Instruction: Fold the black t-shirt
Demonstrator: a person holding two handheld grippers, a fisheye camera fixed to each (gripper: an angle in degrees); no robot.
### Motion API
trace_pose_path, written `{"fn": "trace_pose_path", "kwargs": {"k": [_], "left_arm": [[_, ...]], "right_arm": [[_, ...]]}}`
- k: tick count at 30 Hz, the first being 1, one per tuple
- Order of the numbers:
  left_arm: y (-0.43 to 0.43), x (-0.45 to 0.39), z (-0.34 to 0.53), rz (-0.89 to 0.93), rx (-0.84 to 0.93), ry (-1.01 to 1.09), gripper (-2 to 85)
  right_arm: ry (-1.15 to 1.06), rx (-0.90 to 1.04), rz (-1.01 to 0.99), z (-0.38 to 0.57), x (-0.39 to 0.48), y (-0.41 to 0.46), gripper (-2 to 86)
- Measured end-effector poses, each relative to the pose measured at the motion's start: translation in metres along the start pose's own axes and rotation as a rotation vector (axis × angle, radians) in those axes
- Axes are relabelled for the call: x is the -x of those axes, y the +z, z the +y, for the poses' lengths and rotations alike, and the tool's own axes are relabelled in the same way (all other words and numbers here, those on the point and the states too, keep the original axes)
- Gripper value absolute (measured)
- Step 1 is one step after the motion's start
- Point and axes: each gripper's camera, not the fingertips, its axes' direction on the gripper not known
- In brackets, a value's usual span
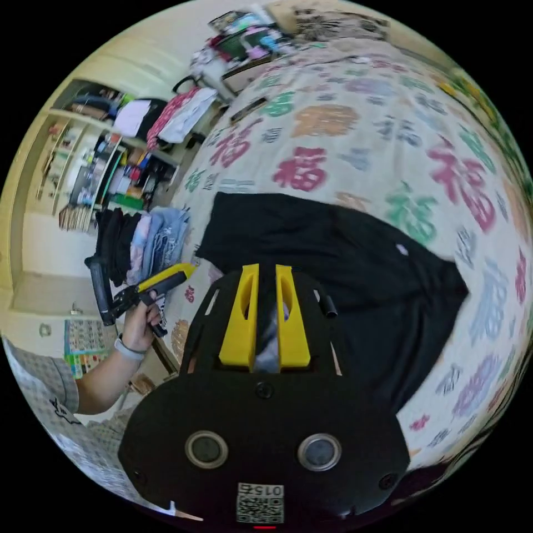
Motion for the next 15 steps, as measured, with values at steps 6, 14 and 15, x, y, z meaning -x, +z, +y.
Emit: {"fn": "trace_pose_path", "kwargs": {"k": [6,14,15], "left_arm": [[-0.023,0.075,-0.003,0.043,-0.023,-0.104,8.1],[-0.029,0.11,-0.002,0.109,0.025,-0.134,7.5],[-0.032,0.112,-0.001,0.1,0.022,-0.136,6.9]], "right_arm": [[-0.168,0.149,0.109,-0.142,0.101,0.097,7.0],[-0.176,0.32,0.36,-0.226,0.141,0.173,7.2],[-0.182,0.327,0.369,-0.231,0.143,0.176,6.9]]}}
